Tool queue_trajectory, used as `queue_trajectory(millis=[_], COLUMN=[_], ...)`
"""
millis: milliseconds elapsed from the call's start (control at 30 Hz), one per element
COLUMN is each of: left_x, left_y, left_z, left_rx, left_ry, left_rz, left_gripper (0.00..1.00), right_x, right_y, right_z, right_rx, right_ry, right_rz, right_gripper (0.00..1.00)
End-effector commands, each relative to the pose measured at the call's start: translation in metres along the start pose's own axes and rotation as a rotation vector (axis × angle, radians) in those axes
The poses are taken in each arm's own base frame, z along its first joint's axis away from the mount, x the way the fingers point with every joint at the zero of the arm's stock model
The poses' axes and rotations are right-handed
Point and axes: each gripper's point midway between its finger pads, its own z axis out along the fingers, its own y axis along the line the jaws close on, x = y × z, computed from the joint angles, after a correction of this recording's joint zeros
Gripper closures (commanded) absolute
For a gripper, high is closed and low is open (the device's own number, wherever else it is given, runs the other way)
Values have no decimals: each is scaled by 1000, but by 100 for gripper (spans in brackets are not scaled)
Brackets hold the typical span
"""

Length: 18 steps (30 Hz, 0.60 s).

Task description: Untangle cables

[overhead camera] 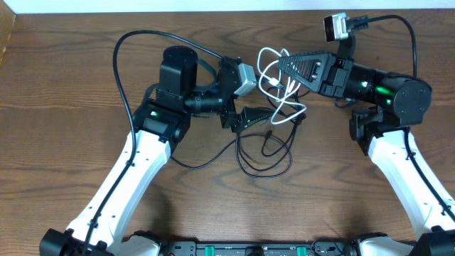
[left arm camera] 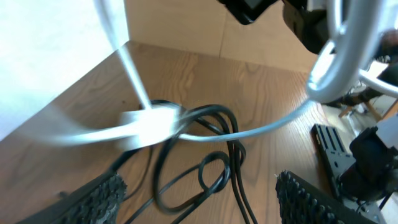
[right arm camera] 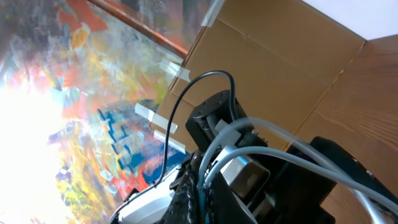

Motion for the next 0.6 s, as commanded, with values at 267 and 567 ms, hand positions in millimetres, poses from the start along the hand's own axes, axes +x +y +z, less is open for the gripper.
queue_trajectory(millis=[267,567], left_x=[6,7], left_y=[30,44], left_z=[-1,-3], left_rx=[-162,-241], left_ry=[52,70], left_rz=[77,89], left_gripper=[22,22], right_x=[-5,4], right_y=[14,23], right_z=[3,11], right_rx=[-32,-68], right_ry=[-26,-1], right_rz=[-10,8], right_gripper=[99,99])
